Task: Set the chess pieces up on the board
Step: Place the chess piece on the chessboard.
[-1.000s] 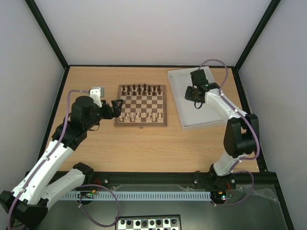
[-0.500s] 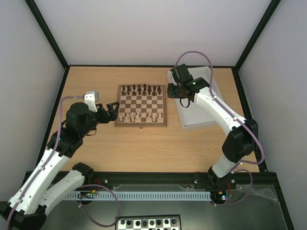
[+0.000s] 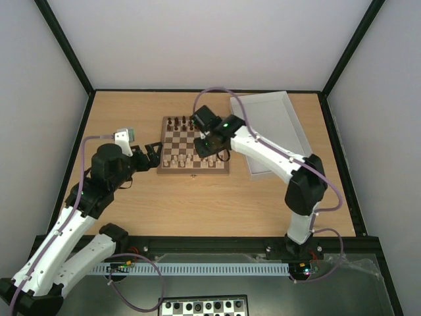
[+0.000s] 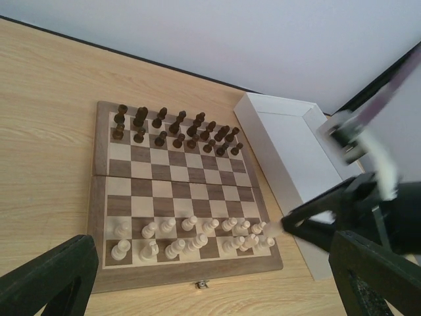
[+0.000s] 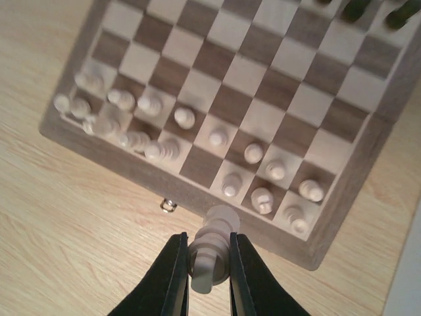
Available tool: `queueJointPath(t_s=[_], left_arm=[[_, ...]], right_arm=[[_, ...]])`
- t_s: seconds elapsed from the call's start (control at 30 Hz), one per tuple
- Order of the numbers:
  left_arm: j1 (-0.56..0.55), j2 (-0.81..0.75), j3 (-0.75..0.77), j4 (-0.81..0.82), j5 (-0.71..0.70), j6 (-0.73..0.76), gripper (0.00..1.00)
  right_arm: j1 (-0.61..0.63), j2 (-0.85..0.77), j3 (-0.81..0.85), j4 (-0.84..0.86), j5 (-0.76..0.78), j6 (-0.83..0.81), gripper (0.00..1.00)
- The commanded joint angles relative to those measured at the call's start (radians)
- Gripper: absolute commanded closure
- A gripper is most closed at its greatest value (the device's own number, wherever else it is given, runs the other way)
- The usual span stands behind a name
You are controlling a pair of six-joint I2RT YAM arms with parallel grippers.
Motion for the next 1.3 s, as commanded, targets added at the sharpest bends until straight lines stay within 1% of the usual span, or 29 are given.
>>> queueJointPath(t_s=[0.0, 0.33, 0.6, 0.93, 1.27], left_arm=[[0.006, 0.003, -0.007, 0.004, -0.012, -0.016, 0.01], [0.006, 0.034, -0.007, 0.028, -0.005, -0.015, 0.01], [0.007, 0.043, -0.007, 0.03, -0.005, -0.015, 0.01], [0.006, 0.044, -0.009, 0.031, -0.004, -0.015, 0.0], [0.006, 0.041, -0.007, 0.029, -0.003, -0.015, 0.0]], right_arm=[[0.041, 0.064, 0.029, -0.106, 0.027, -0.02, 0.99], [0.084, 0.146, 0.003, -0.057, 0.006, -0.011, 0.99], [0.085, 0.203, 0.014, 0.001, -0.003, -0.006, 0.99], [0.084, 0.22, -0.037, 0.11, 0.011, 0.024, 0.99], [0.085, 0.243, -0.04, 0.135, 0.034, 0.031, 0.99]])
